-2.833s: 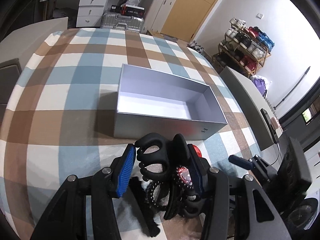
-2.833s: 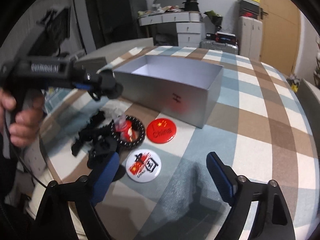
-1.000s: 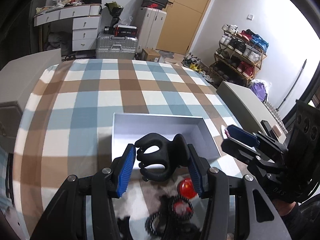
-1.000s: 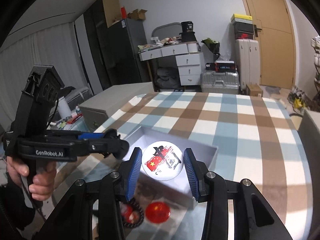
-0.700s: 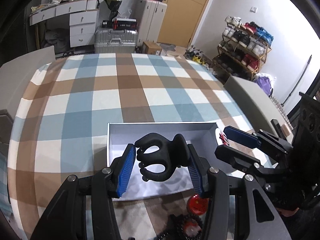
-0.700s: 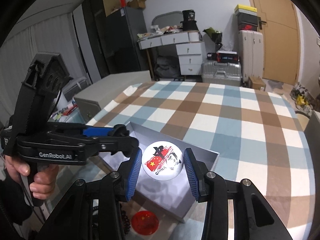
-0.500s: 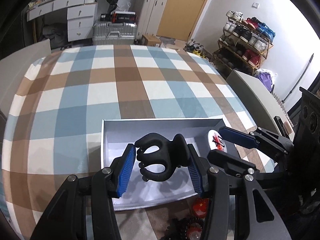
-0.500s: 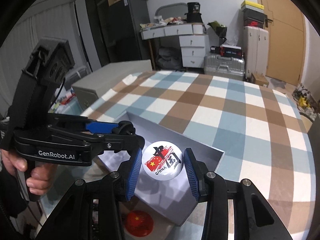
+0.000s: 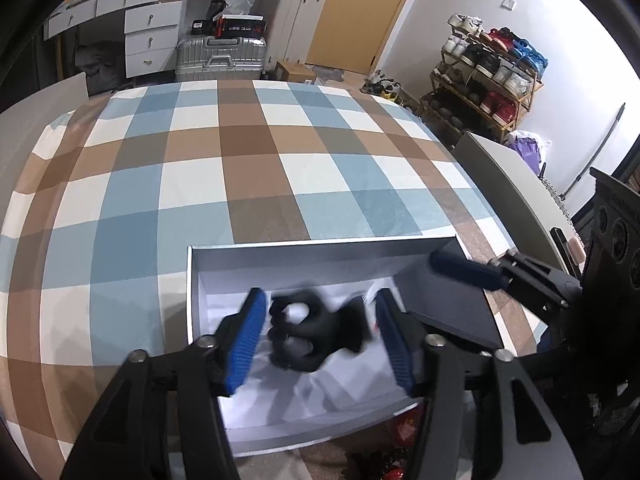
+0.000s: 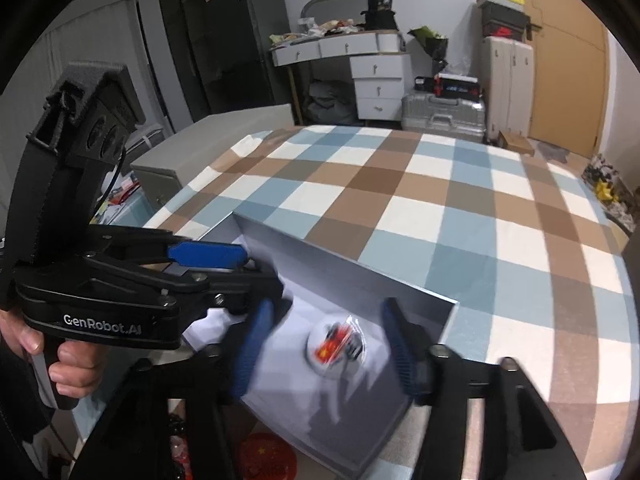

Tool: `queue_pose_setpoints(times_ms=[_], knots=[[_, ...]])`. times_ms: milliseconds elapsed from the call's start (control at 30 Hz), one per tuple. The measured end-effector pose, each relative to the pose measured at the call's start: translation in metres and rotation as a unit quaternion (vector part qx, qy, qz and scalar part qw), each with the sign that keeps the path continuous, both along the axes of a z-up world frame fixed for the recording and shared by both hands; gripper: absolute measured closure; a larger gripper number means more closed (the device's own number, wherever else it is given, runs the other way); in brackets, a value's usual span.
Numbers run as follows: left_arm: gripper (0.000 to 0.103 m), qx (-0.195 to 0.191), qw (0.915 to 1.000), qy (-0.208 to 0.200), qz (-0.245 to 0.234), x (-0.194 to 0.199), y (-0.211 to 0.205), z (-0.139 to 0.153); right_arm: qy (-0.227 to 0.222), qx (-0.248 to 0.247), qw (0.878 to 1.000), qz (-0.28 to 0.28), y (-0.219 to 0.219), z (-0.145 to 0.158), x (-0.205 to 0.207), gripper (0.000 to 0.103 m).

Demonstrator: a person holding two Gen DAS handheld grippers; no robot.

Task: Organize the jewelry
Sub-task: 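Carry the claw clip and white badge into the silver box and open both tools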

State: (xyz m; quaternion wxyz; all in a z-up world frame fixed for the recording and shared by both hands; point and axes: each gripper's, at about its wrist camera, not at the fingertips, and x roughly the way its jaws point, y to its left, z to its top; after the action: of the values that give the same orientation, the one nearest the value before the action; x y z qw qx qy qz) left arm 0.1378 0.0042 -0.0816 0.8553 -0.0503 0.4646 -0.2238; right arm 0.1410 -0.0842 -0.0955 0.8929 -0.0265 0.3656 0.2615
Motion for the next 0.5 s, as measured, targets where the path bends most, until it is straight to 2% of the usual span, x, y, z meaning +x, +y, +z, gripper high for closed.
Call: queue_pose_setpoints(times_ms=[100,500], knots=[[0.046,-0.002,1.0000,-0.001,0.002,-0.002,0.003,0.003,-0.005,0.003,1.000,-0.007,-0.004,0.005,-0.005,0.034],[0.046,0.000,0.9988,-0.034,0.037,-0.030,0.022,0.023,-0.042,0.042,0.996,-0.059,-0.039,0.032,-0.047,0.028]])
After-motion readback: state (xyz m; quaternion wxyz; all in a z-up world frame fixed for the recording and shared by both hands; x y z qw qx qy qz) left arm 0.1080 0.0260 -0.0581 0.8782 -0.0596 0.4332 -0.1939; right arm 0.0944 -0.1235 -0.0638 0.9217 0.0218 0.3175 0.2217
